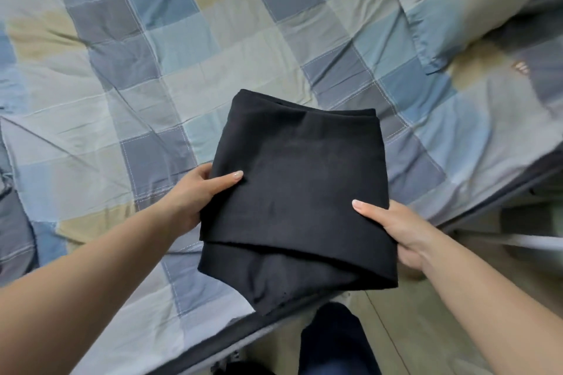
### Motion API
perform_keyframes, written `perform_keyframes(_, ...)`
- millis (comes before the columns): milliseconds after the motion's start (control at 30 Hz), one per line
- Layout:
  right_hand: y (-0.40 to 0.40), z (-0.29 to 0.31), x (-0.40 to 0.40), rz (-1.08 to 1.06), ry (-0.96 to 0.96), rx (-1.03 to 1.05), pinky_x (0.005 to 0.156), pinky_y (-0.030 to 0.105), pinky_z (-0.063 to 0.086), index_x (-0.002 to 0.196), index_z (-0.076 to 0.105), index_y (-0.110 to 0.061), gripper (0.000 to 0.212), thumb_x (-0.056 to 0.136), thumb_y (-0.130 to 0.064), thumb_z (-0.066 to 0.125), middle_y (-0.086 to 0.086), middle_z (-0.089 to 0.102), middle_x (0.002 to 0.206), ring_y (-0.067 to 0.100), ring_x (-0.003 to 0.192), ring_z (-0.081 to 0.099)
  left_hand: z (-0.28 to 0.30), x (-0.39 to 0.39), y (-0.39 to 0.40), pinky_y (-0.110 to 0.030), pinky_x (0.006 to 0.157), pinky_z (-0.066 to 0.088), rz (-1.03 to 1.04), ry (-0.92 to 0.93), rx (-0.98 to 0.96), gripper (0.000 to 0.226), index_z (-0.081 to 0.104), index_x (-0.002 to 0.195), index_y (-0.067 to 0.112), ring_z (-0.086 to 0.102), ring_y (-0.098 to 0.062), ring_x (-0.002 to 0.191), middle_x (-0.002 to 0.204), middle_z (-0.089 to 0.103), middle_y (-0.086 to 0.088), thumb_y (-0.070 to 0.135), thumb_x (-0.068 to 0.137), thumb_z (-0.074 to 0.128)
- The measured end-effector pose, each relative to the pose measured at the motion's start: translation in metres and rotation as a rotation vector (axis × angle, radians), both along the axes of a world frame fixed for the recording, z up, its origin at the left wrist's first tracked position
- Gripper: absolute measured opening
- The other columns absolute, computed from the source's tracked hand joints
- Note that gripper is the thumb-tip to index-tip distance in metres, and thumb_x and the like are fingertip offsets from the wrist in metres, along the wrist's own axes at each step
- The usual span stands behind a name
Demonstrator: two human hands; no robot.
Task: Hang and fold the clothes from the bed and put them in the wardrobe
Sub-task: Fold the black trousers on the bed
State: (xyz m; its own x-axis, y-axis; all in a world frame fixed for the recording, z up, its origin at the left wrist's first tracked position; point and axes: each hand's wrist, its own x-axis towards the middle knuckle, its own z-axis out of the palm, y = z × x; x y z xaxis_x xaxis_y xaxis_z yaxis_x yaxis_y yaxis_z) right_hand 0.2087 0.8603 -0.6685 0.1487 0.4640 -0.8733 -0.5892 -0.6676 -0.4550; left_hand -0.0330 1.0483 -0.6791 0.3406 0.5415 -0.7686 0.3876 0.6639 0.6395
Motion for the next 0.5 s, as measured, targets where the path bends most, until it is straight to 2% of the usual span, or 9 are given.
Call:
perform_keyframes(133, -0.055, 0.085, -0.039, -0.105, -0.054, 0.056, 0.081, 0.033, 0.054, 0.114, 0.064, -0.013, 0.039, 0.076, -0.023, 0.068, 0.006, 0.072, 0.107, 0.021, 0.097, 0.069, 0.080, -0.012, -0.022, -0.026, 0.070, 0.059, -0.122, -0.082, 0.038, 0.034, 0.063, 0.111, 0.007, 0.072, -0.020, 0.089, 0.103, 0.074, -0.008, 0.016, 0.080, 0.074)
perform_keyframes(233, -0.099, 0.157, -0.070, -0.232, -0.101, 0.091, 0.075, 0.030, 0.057, 0.113, 0.064, -0.014, 0.047, 0.068, -0.026, 0.075, 0.006, 0.072, 0.107, 0.019, 0.093, 0.070, 0.151, -0.022, -0.044, -0.028, 0.075, 0.058, -0.227, -0.146, 0.056, 0.053, 0.060, 0.118, 0.006, 0.070, -0.022, 0.096, 0.108, 0.072, -0.009, 0.019, 0.070, 0.080)
perform_keyframes(300, -0.130, 0.199, -0.092, -0.301, -0.121, 0.135, 0.068, 0.028, 0.058, 0.112, 0.065, -0.012, 0.078, 0.044, -0.038, 0.092, 0.007, 0.072, 0.107, 0.020, 0.093, 0.071, 0.196, -0.026, -0.062, -0.029, 0.078, 0.058, -0.302, -0.182, 0.064, 0.052, 0.059, 0.119, 0.006, 0.069, -0.023, 0.100, 0.111, 0.071, -0.009, 0.017, 0.073, 0.079)
perform_keyframes(367, -0.162, 0.233, -0.113, -0.364, -0.123, 0.165, 0.065, 0.027, 0.058, 0.111, 0.065, -0.010, 0.099, 0.023, -0.043, 0.096, 0.010, 0.072, 0.107, 0.023, 0.094, 0.070, 0.235, -0.033, -0.080, -0.027, 0.077, 0.058, -0.365, -0.216, 0.068, 0.040, 0.060, 0.117, 0.006, 0.069, -0.023, 0.099, 0.109, 0.072, -0.008, 0.016, 0.079, 0.071)
perform_keyframes(433, -0.198, 0.269, -0.133, -0.420, -0.126, 0.189, 0.065, 0.028, 0.058, 0.111, 0.066, -0.008, 0.102, 0.019, -0.042, 0.096, 0.012, 0.072, 0.107, 0.025, 0.094, 0.070, 0.274, -0.035, -0.103, -0.025, 0.073, 0.057, -0.447, -0.252, 0.060, 0.049, 0.061, 0.114, 0.007, 0.070, -0.022, 0.098, 0.108, 0.072, -0.008, 0.025, 0.072, 0.079)
perform_keyframes(500, -0.224, 0.291, -0.150, -0.452, -0.126, 0.176, 0.066, 0.029, 0.058, 0.109, 0.067, -0.008, 0.097, 0.023, -0.039, 0.097, 0.013, 0.072, 0.106, 0.026, 0.095, 0.070, 0.296, -0.037, -0.119, -0.024, 0.073, 0.057, -0.513, -0.265, 0.034, 0.060, 0.061, 0.116, 0.007, 0.069, -0.022, 0.100, 0.110, 0.072, -0.008, 0.031, 0.066, 0.083)
